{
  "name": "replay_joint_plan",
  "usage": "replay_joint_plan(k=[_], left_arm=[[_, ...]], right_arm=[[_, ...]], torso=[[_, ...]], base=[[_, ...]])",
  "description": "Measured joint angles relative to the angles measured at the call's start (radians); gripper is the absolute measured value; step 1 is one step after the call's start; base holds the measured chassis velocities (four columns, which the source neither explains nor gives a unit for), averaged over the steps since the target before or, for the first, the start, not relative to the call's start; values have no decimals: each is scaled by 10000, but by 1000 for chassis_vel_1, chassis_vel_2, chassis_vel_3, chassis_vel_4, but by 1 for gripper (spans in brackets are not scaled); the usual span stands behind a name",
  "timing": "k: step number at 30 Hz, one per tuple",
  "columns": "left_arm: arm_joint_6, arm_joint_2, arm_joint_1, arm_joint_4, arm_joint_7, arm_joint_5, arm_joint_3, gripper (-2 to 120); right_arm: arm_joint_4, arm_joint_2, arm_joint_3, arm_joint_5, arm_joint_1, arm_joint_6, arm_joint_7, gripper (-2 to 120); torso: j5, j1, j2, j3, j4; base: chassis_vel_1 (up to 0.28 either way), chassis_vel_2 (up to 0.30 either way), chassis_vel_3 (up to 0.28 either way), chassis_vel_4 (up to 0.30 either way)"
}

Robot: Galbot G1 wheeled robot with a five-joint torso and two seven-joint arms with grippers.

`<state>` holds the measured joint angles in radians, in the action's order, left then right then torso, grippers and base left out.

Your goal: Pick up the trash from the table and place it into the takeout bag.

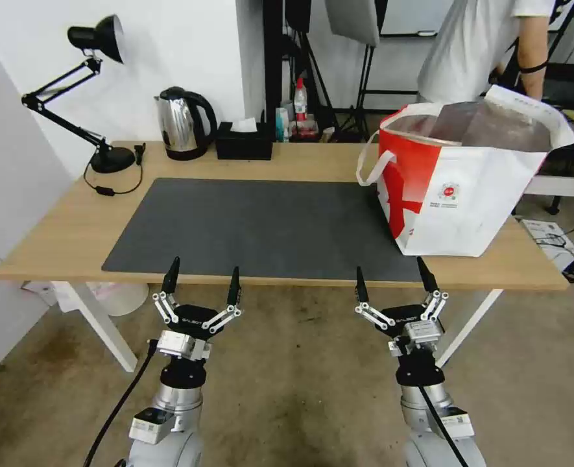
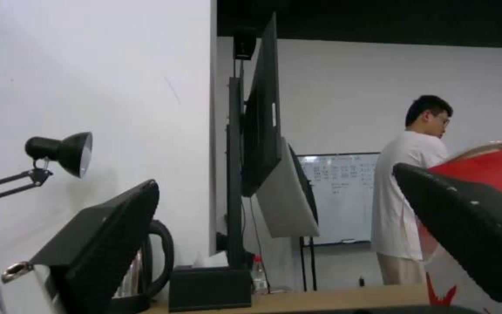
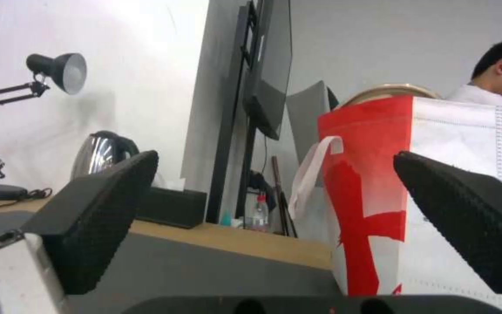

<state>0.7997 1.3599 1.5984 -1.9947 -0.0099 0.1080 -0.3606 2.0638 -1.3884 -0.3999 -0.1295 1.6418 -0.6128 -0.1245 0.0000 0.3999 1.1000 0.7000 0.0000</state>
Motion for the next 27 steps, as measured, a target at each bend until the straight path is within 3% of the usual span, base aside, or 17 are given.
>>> replay_joint_plan(k=[27], left_arm=[[-11, 0, -1, -2, 0, 0, 0, 100]], right_arm=[[0, 0, 0, 0, 0, 0, 0, 100]], torso=[[0, 0, 0, 1, 0]], base=[[0, 0, 0, 0]])
